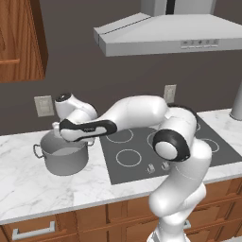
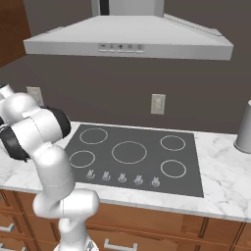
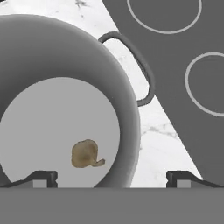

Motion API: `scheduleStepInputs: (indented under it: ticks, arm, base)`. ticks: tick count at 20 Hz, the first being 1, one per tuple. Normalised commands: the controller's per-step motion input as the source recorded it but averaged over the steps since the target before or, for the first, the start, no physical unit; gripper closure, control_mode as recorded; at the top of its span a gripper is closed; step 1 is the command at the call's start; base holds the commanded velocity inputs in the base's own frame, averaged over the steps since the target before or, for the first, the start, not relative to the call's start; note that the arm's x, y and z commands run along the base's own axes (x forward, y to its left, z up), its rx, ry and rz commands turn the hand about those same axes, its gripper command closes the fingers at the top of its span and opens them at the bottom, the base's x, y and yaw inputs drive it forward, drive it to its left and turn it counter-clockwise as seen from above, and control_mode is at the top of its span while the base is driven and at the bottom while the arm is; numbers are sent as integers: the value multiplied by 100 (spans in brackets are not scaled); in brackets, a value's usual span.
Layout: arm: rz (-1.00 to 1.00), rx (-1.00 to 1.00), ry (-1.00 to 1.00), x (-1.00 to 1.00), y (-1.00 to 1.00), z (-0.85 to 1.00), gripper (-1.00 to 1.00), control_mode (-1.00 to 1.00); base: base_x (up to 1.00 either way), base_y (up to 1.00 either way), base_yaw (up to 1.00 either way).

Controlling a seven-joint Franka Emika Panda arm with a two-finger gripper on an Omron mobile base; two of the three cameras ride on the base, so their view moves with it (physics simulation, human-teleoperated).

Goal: Turn on the sink faucet. Then move the garlic from the counter to the sink. Turn off the sink. Move the vegetable from the sink to the pot next to the stove. Finally move the pot to the front right burner.

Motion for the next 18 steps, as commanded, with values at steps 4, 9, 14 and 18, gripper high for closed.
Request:
scheduleStepInputs:
  ticks: [4,9,14,18]
  arm:
    - [-15,2,0,-24,-34,0,-100,-100]
    - [-10,1,0,-2,-19,0,-100,-100]
    - [-4,0,0,15,0,0,-100,-100]
    - [-2,1,0,29,7,-5,-100,-100]
  base:
    - [0,0,0]
    - [0,0,0]
    - [0,0,0]
    - [0,0,0]
